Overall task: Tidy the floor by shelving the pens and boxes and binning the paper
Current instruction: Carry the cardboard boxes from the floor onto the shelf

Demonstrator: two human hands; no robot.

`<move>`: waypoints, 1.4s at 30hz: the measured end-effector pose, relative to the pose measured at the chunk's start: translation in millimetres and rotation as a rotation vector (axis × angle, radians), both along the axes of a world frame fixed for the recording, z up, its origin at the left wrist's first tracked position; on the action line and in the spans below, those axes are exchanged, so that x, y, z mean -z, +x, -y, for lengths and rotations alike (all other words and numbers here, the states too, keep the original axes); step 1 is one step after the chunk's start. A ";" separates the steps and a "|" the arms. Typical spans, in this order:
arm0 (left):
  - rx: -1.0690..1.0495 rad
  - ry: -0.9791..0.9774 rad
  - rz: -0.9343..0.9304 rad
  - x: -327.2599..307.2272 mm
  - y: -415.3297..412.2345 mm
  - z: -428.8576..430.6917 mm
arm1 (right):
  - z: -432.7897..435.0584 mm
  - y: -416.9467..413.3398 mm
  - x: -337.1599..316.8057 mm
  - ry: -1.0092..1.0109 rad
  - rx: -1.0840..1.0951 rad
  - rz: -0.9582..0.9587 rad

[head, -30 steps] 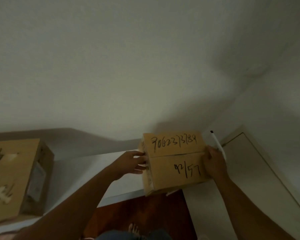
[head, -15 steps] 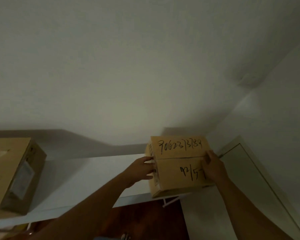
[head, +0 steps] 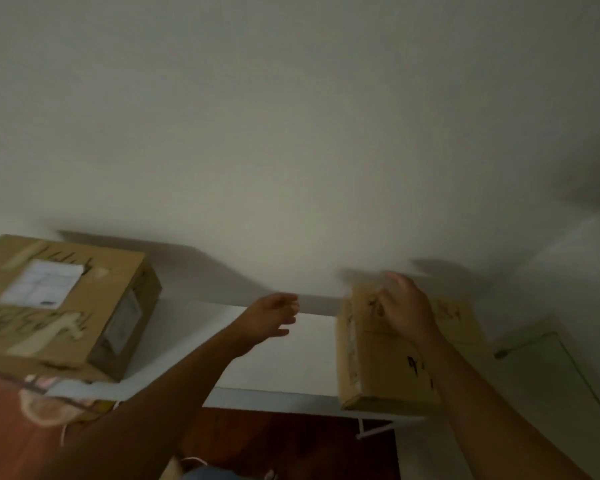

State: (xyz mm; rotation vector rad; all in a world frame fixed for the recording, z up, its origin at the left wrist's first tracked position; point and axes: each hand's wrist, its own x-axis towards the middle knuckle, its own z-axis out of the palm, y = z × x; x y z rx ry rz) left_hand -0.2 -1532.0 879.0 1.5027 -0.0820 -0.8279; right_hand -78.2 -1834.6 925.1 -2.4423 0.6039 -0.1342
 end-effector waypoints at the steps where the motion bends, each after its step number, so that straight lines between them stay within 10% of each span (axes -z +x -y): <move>1: -0.040 -0.015 0.009 -5.3 3.4 -16.3 | -11.9 13.7 -0.3 0.014 -0.039 0.019; 16: -0.764 -0.165 0.065 -62.2 -30.3 -325.3 | -306.4 143.3 -40.0 0.143 -0.692 0.122; 42: -1.521 0.159 0.047 -97.0 -280.3 -828.4 | -931.3 86.4 -39.3 0.259 -1.315 -0.020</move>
